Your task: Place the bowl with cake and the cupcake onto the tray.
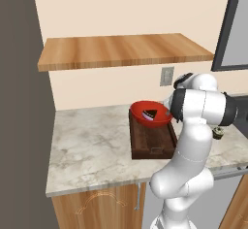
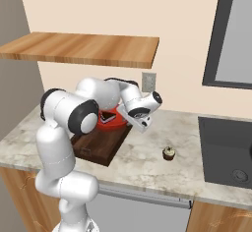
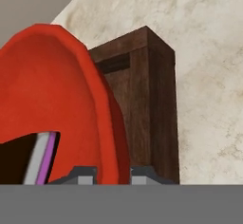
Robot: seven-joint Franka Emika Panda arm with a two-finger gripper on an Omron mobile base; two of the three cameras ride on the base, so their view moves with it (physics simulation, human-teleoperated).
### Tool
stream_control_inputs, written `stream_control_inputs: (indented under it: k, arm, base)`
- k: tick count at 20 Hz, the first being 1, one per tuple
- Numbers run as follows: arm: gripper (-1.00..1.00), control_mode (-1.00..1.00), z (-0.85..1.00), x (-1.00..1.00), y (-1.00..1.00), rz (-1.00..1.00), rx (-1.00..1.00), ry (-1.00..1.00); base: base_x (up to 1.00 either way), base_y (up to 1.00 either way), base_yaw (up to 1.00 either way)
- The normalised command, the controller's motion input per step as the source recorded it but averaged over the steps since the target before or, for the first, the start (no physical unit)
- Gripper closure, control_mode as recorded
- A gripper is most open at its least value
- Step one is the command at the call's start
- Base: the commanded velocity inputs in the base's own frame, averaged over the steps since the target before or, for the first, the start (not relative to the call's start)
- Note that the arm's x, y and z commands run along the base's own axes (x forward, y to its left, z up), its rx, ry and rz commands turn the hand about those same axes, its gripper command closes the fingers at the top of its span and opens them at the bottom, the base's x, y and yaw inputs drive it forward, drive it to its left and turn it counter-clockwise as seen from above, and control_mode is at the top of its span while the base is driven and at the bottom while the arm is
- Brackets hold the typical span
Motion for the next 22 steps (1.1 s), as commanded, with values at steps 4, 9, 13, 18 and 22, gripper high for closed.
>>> stream_control_inputs:
  k: [4,9,13,18,22]
  arm:
    - [-1.0,-1.0,-0.08,0.05,0.0,0.0,0.0,-0.02]
    - [-1.0,-1.0,0.01,0.0,0.0,0.0,0.0,-0.02]
    - [-1.0,-1.0,0.25,0.0,0.0,0.04,0.0,-0.02]
    - [-1.0,-1.0,0.56,0.0,0.0,0.06,0.0,-0.05]
    - [-1.0,-1.0,0.46,-0.17,-0.21,0.06,0.0,-0.07]
  base:
    - [0.0,0.0,0.0]
    - [0.0,0.0,0.0]
    - [0.0,0.0,0.0]
    - [0.0,0.0,0.0]
    - [0.0,0.0,0.0]
